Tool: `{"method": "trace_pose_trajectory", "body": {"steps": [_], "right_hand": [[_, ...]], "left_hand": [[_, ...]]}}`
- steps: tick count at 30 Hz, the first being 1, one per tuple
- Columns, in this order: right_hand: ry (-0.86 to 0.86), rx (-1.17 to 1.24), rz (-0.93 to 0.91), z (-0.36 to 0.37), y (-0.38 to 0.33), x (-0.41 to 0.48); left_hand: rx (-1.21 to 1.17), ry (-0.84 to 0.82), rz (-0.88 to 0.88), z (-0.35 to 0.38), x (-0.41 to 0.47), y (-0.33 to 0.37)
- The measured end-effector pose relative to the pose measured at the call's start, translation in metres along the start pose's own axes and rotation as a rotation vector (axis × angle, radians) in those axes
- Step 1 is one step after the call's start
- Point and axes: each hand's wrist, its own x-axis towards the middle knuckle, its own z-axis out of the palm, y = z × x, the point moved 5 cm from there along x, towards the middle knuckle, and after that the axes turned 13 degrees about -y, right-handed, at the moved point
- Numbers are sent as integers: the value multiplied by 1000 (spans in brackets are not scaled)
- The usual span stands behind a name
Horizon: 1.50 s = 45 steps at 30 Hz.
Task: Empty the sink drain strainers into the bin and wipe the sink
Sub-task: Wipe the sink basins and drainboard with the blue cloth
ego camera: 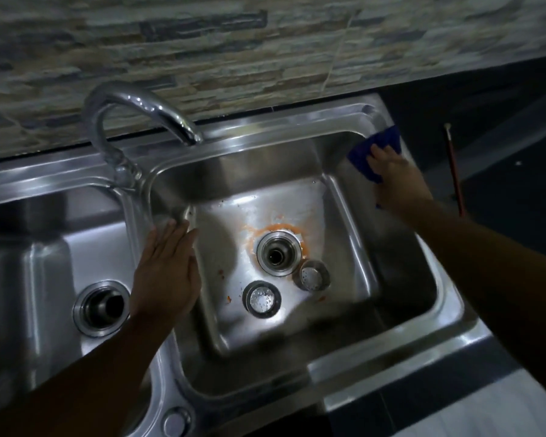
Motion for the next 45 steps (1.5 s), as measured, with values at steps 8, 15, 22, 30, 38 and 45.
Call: {"method": "trace_pose_trajectory", "body": {"steps": [8, 15, 22, 30, 38, 45], "right_hand": [[12, 173, 183, 88, 37, -188], [33, 156, 52, 72, 31, -151], [151, 183, -38, 22, 11, -32], [113, 88, -163, 27, 23, 10], [48, 77, -342, 69, 48, -135], [52, 244, -237, 85, 53, -220]], "left_hand": [[28, -28, 17, -1, -5, 4], [100, -74, 4, 4, -3, 6], [147, -57, -11, 8, 1, 6], [93, 70, 60, 7, -8, 7], [-27, -33, -20, 11, -68, 16], [-179, -95, -80, 23, -116, 12]]}}
